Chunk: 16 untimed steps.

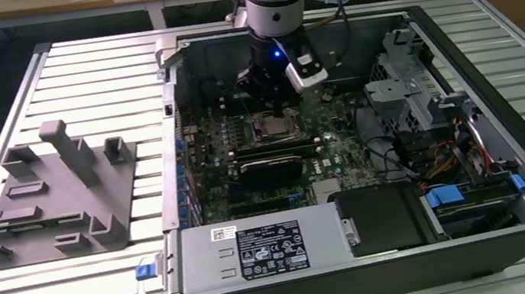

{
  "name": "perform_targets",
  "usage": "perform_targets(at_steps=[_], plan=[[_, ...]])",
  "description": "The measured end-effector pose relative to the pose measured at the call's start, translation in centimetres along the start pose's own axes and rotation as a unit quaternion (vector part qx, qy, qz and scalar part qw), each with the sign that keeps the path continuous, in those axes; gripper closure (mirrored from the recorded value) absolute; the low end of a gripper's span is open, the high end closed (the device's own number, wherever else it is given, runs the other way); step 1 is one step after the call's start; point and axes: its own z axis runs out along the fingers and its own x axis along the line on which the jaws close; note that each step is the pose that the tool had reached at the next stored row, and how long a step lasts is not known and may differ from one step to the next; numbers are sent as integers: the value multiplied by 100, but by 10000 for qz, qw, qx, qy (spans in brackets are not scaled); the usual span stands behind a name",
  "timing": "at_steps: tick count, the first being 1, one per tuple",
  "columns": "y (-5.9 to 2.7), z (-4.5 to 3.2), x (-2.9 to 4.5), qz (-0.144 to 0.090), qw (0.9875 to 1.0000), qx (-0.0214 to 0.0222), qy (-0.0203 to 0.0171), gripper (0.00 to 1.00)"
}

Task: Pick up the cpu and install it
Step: 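Close the cpu cover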

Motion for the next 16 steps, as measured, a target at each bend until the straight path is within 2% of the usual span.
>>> perform_targets(at_steps=[7, 16], plan=[[-22, 14, 27, -160, 9999, -3, -5, 89], [-68, 41, 149, -296, 9996, -8, -15, 89]])
